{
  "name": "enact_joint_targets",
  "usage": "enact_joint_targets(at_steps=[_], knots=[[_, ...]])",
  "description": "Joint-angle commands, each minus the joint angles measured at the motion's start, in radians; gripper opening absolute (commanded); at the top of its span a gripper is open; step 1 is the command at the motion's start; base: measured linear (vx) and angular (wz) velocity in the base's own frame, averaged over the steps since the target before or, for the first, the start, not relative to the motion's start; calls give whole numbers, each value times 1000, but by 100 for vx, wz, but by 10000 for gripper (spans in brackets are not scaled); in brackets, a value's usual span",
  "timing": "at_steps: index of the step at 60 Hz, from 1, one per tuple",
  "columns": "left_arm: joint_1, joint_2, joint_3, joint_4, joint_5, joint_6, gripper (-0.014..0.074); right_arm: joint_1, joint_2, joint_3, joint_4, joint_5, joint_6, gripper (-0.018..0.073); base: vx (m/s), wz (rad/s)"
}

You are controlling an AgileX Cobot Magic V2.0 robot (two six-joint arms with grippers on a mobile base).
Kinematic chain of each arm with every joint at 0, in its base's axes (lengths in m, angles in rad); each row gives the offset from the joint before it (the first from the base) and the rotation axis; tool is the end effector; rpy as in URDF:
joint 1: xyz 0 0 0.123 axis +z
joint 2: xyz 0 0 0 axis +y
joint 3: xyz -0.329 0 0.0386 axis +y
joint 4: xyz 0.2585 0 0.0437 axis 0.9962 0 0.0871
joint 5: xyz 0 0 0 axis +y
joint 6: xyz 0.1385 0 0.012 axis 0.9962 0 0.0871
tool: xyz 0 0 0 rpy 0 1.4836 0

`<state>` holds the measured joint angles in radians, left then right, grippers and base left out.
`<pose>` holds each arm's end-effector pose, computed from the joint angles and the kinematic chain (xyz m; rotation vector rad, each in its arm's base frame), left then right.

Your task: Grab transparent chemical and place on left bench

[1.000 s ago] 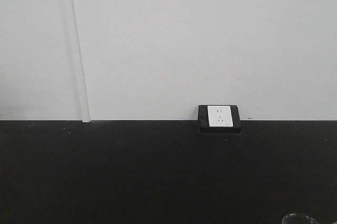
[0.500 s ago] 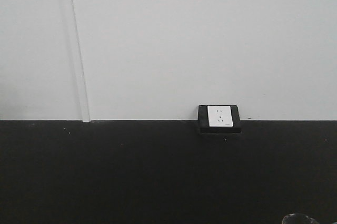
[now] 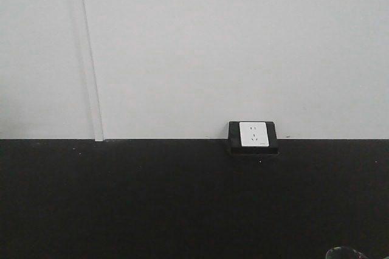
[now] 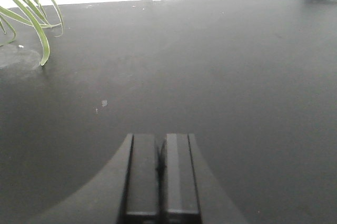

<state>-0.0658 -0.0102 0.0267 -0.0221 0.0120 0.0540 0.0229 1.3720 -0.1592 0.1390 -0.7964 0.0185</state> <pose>0.0684 -0.0045 0.2057 0.0741 1.5103 -0.0274 0.2353 -0.0084 0.1809 0.1556 1.8968 -0.0003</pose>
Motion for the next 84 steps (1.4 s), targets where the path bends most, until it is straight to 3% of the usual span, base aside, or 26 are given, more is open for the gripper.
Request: enact_joint_targets(at_steps=[1,15,31,68,84], knots=[[-2,-19,16,-1,-78,-8,-3,-5,45,-28,-42,-187,9,491,0,0],[-2,-19,16,-1,-78,-8,-3,-5,160,-28,-118,-297,10,438,0,0],[-2,-19,16,-1,-78,-8,-3,-5,218,-28,-148,-435,9,293,0,0],[-2,-19,16,-1,-78,-8,-3,-5,218,-27,-195,-488,4,-10,0,0],[-2,-19,16,-1,-78,-8,-3,-5,179,-27,-228,-502,2,-4,0,0]])
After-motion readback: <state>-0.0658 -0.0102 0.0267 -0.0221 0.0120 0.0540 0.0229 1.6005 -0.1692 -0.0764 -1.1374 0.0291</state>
